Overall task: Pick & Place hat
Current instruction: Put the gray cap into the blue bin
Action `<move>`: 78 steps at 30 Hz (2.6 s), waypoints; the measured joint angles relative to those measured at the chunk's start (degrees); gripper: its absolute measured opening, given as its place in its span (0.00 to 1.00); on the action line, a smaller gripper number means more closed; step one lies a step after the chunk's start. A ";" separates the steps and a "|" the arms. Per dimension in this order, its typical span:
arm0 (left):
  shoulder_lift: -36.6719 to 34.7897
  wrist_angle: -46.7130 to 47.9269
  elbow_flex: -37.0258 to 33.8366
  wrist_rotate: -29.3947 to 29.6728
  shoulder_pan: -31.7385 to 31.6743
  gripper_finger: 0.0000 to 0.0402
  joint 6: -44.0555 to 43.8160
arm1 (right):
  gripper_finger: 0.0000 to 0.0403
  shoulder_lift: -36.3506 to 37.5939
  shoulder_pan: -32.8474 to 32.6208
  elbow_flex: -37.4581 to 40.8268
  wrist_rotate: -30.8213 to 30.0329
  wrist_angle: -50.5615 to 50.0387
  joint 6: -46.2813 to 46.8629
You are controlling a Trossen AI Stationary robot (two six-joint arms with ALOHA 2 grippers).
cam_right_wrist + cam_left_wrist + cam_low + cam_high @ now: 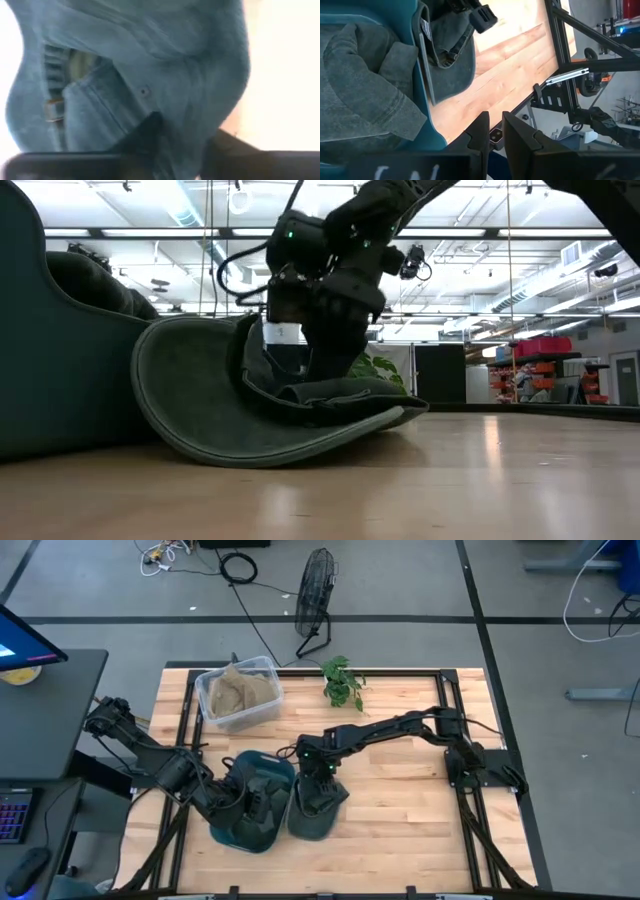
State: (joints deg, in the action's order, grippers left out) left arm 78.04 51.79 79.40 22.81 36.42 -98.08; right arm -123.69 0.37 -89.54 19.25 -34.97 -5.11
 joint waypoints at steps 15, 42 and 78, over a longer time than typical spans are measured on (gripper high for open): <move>0.00 -1.53 0.00 0.03 0.00 0.13 3.22 | 0.01 21.48 -0.27 0.04 -3.79 -9.86 5.10; 6.08 -19.25 -0.04 -4.94 -20.26 0.56 63.38 | 0.01 31.55 -7.48 -0.02 -12.51 -4.07 1.16; 10.47 -4.65 12.63 -3.18 -16.31 0.02 47.87 | 0.47 31.57 -8.73 -0.02 -28.40 -12.65 5.35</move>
State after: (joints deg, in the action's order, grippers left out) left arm 88.51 47.14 92.03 19.62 20.11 -50.21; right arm -92.12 -8.36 -89.56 -9.15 -47.62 0.24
